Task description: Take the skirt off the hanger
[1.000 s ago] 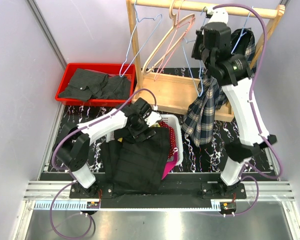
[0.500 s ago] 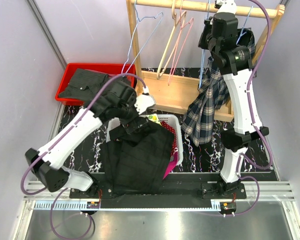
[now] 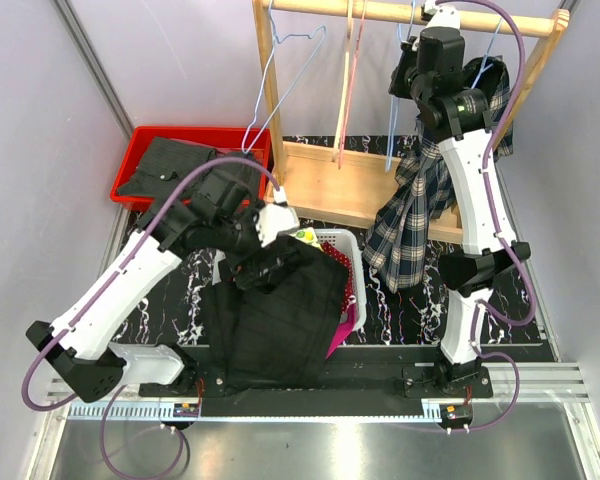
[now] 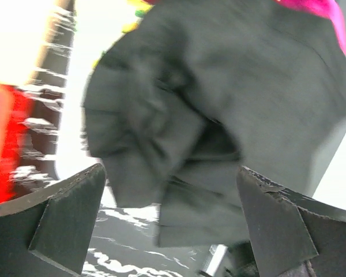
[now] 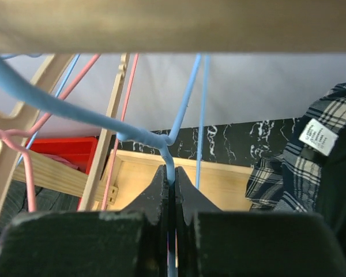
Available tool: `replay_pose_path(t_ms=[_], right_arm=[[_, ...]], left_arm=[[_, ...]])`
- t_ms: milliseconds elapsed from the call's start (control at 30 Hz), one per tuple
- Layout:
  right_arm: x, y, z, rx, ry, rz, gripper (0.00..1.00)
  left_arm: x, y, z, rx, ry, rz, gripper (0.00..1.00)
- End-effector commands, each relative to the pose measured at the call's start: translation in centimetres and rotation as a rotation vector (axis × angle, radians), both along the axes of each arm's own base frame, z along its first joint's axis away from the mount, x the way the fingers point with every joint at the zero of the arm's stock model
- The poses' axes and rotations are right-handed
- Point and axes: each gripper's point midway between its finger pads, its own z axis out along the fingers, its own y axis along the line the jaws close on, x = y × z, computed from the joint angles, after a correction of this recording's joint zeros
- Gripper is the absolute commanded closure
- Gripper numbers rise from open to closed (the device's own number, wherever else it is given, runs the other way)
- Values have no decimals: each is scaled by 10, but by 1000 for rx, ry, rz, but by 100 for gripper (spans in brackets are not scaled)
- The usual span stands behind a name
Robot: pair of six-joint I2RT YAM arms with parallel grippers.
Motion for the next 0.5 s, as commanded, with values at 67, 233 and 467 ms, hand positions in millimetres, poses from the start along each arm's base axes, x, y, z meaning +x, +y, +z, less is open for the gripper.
replay_pose_path(t_ms=[67, 233, 467], right_arm=[[-17, 7, -10, 44, 32, 64, 68], [-55, 8, 34, 88, -86, 104, 27], [-117, 14, 63, 90, -182, 178, 0]], left_arm=[[-40, -2, -72, 30, 231, -121, 1], [-29, -2, -117, 115, 285, -98, 1], [9, -18, -156, 167, 270, -38, 1]])
